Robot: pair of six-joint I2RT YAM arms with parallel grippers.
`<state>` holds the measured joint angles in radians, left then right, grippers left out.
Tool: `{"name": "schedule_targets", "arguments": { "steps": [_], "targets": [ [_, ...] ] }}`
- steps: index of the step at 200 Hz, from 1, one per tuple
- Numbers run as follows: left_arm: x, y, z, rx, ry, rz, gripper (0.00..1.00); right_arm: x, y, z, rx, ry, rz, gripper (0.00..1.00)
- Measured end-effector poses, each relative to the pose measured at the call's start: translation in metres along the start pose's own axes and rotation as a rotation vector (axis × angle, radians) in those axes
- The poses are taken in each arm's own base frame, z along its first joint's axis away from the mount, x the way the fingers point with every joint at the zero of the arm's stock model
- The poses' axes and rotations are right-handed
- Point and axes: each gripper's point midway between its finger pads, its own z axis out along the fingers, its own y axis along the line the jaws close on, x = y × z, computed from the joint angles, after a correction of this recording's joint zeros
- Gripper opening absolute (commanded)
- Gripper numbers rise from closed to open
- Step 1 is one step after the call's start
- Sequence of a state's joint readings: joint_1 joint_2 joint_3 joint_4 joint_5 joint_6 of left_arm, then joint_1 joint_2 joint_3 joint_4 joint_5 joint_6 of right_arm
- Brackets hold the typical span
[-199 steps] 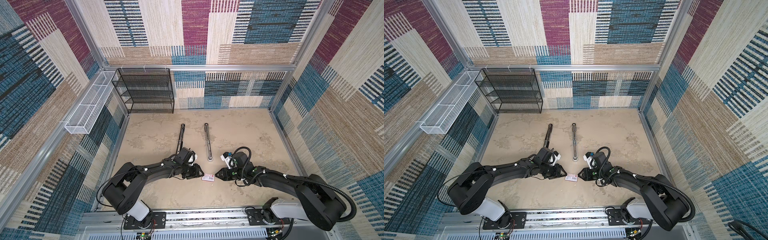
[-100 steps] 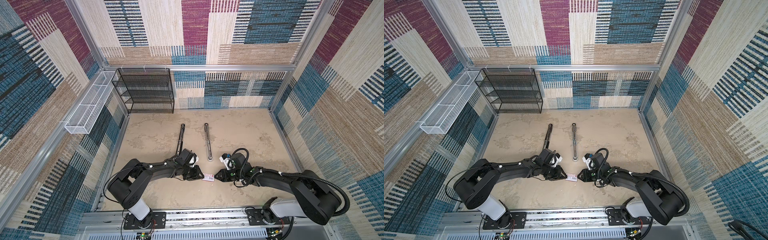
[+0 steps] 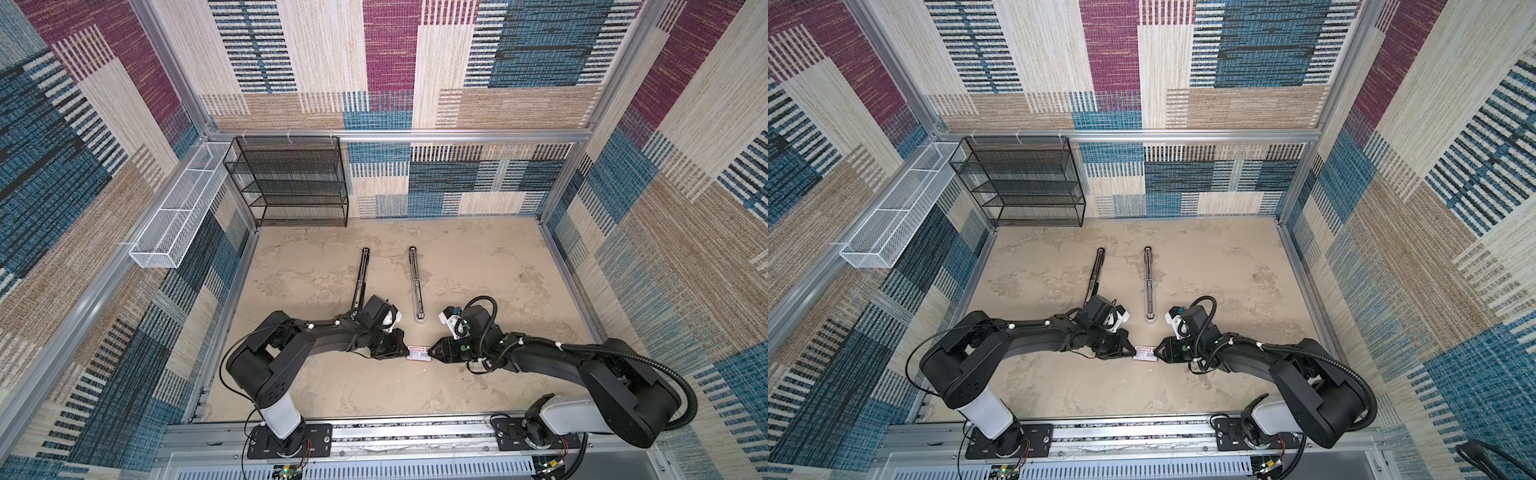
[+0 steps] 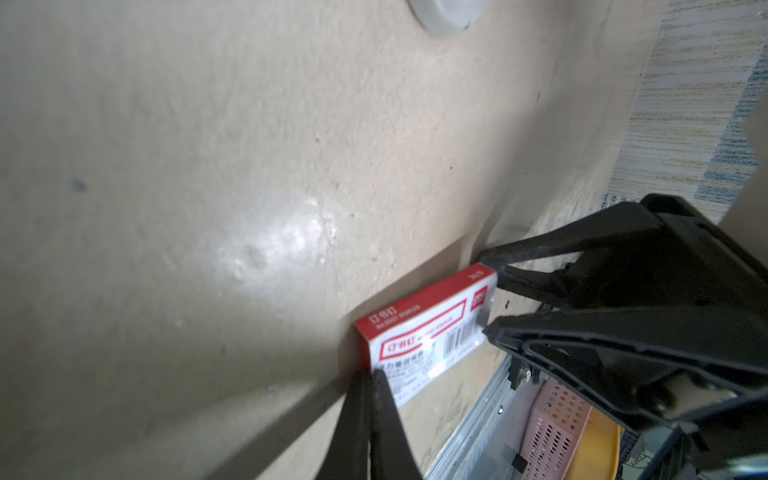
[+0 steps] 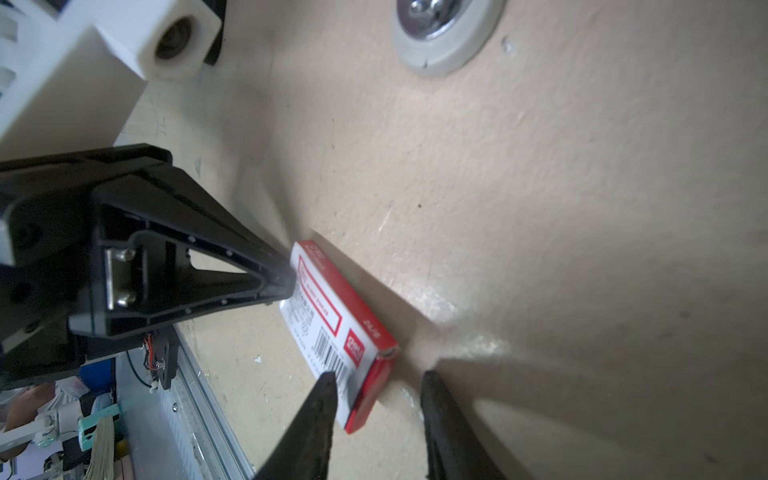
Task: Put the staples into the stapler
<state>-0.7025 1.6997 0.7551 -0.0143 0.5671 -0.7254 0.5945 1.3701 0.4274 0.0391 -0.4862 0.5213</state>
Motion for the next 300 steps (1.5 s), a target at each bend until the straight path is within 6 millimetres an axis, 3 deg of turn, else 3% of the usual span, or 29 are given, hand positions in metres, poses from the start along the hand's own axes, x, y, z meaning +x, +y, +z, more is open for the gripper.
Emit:
{"name": "schedule_targets", "arguments": {
  "steps": [58,96,151,208,300],
  "targets": [
    [0.0,0.0,-0.005,-0.005,-0.021,-0.001,0.0,-0.008,-0.005,-0.002,0.048,-0.023,0.003,0.34],
    [-0.001,-0.004,-0.009,0.003,-0.032,-0.01,0.21,-0.006,-0.009,-0.002,0.075,-0.019,0.007,0.35],
    [-0.003,-0.004,-0.007,0.007,-0.033,-0.013,0.24,-0.006,-0.007,-0.001,0.073,-0.016,0.001,0.35],
    [-0.005,-0.003,0.0,0.011,-0.027,-0.017,0.0,-0.008,-0.004,0.001,0.091,-0.017,-0.015,0.34],
    [-0.004,-0.004,-0.002,0.014,-0.032,-0.016,0.0,-0.009,-0.021,-0.003,0.224,-0.005,-0.039,0.21]
  ]
}}
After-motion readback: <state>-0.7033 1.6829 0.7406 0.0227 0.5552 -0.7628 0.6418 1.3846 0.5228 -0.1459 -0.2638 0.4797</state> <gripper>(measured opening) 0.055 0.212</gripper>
